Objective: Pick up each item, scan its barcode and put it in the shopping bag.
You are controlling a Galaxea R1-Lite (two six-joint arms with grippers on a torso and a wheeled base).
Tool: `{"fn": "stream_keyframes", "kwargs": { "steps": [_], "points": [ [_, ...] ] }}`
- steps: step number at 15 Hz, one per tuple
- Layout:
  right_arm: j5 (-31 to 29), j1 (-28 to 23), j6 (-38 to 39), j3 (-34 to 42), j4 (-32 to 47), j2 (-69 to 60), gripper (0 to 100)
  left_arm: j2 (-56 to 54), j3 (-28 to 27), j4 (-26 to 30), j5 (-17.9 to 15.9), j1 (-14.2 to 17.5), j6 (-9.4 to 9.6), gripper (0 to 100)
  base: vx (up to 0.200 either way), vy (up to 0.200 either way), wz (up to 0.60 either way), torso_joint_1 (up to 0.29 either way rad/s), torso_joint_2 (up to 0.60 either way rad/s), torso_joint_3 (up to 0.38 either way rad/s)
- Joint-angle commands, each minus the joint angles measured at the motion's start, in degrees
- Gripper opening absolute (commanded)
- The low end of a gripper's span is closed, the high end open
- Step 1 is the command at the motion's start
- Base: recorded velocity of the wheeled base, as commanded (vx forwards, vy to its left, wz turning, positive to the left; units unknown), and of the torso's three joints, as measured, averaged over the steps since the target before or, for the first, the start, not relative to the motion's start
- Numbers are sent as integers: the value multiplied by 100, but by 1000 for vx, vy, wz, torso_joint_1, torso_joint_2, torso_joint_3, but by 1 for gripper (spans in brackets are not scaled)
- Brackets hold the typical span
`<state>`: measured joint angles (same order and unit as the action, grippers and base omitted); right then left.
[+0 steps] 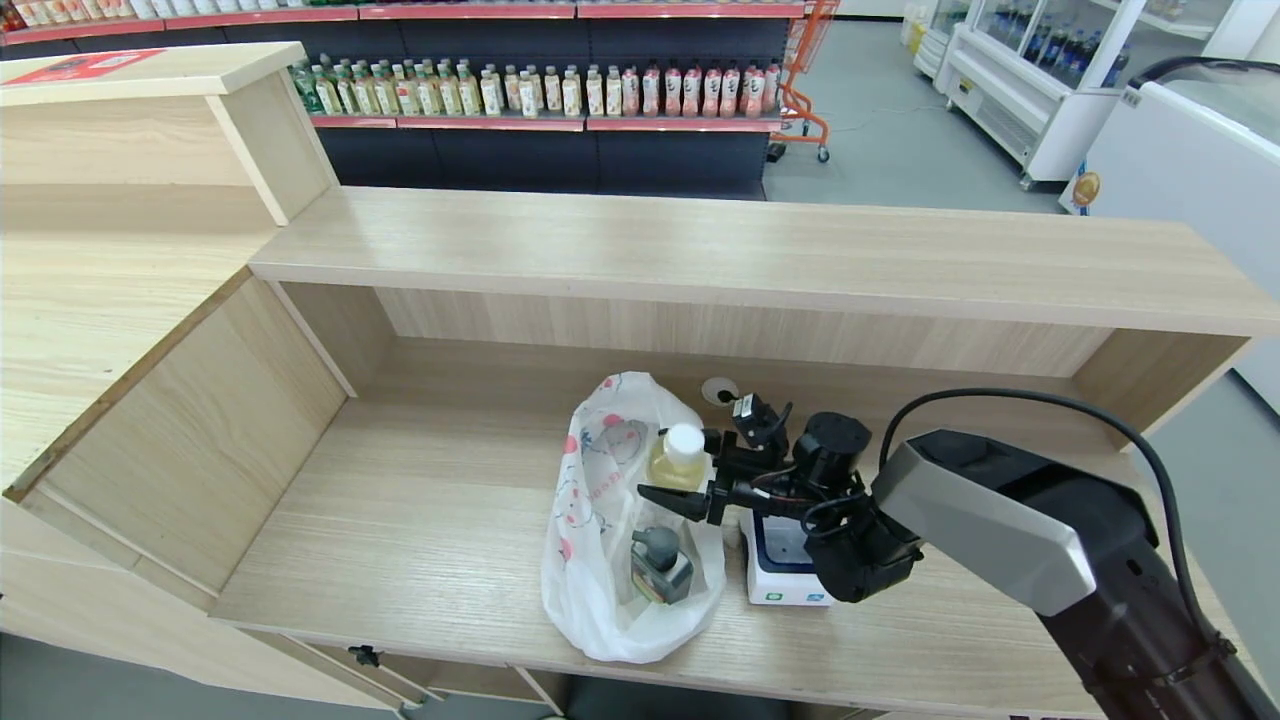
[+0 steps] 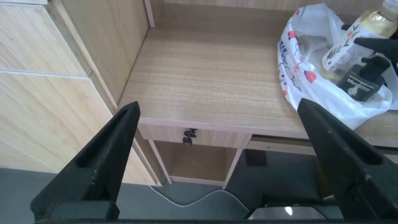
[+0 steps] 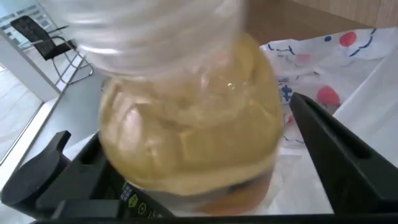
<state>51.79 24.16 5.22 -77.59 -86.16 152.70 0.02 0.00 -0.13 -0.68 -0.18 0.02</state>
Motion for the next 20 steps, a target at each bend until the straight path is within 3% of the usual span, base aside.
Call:
{"fn": "stream_keyframes", "kwargs": {
  "steps": [1,8,17,20],
  "points": [
    [-2,10,-3,25,-15,23,100,-2,0,-4,-2,1,-2,100,0,0,0,0,0,0],
    [-2,-263,366,95,-6,-768,100,6,0,-4,-2,1,-20,100,0,0,0,0,0,0],
    [-11,-1405,524,2943,73,-3967,100,6,0,-4,-2,1,-20,100,0,0,0,0,0,0],
    [-2,-2372,243,3760,65,-4512,100,6,0,-4,-2,1,-20,100,0,0,0,0,0,0]
  ]
}}
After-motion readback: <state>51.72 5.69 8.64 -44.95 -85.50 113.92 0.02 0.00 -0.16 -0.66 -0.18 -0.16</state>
